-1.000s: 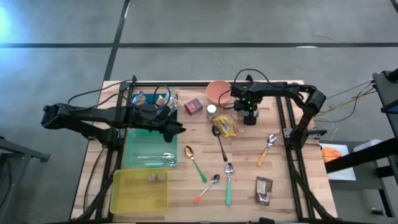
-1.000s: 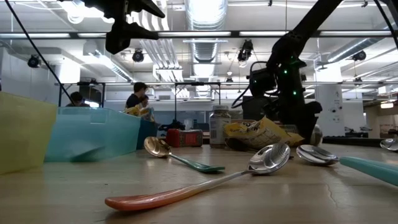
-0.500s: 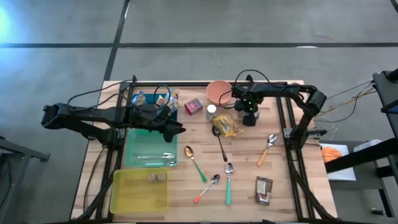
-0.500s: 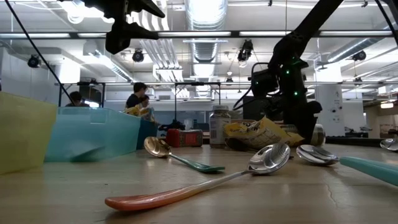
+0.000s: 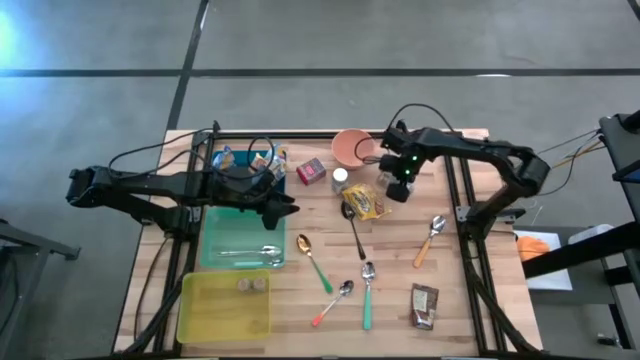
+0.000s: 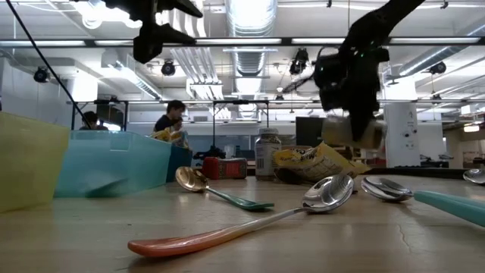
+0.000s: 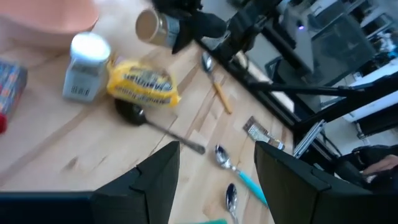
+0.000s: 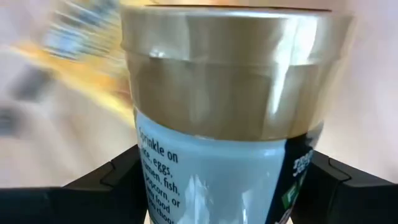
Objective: Pick & Place Food Item
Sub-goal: Put the golden seasoning bottle into the yellow bin
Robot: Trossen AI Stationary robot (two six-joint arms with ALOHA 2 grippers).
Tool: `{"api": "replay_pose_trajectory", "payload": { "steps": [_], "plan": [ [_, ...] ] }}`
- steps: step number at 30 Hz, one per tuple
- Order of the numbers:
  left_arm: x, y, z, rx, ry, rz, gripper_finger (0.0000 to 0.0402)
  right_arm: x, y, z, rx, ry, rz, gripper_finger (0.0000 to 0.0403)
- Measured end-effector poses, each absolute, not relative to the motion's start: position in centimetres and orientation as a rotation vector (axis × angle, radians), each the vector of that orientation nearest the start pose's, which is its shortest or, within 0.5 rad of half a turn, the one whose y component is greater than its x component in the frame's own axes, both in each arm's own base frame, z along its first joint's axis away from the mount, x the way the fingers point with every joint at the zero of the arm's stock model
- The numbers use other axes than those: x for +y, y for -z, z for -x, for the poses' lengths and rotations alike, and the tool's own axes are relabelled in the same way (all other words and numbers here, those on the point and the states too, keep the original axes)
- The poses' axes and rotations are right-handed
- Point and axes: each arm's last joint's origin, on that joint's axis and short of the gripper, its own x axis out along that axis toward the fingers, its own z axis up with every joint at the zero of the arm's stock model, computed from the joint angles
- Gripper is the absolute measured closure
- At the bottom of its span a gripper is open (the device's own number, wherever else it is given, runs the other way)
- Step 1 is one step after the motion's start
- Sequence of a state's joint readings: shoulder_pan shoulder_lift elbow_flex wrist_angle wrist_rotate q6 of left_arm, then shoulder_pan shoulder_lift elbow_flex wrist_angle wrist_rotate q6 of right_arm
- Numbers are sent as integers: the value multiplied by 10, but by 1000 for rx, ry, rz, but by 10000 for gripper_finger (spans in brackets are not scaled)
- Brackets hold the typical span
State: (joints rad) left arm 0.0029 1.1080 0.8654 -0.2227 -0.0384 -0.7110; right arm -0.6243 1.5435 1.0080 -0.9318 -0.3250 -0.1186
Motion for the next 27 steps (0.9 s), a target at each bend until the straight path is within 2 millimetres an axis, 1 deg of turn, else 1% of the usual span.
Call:
{"api": "replay_pose_trajectory", "payload": {
  "steps": [5, 7, 8, 11, 12, 14, 19, 21, 25, 27],
  "plan": [
    [2, -307, -245, 315, -159, 611, 187, -133, -230, -215, 1096, 31, -782, 133],
    [5, -309, -246, 282, -192, 631, 187, -128, -242, -215, 1024, 11, -822, 133],
    [8, -308, -246, 270, -221, 683, 187, -124, -247, -215, 996, 5, -823, 133],
    [21, -307, -247, 227, -306, 946, 187, -112, -263, -219, 919, -22, -788, 133],
    [24, -306, -249, 223, -307, 1002, 187, -107, -267, -221, 896, -40, -770, 133],
    [29, -304, -252, 227, -285, 1032, 187, -97, -274, -226, 853, -78, -743, 133],
    [34, -304, -260, 193, -248, 1040, 187, -74, -284, -237, 807, -151, -735, 133],
    [35, -307, -262, 151, -235, 1026, 187, -66, -286, -241, 804, -175, -738, 133],
    [36, -308, -262, 149, -233, 951, 187, -50, -286, -252, 794, -224, -729, 133],
    [37, -307, -261, 138, -255, 950, 187, -42, -285, -258, 791, -244, -717, 133]
  ]
}}
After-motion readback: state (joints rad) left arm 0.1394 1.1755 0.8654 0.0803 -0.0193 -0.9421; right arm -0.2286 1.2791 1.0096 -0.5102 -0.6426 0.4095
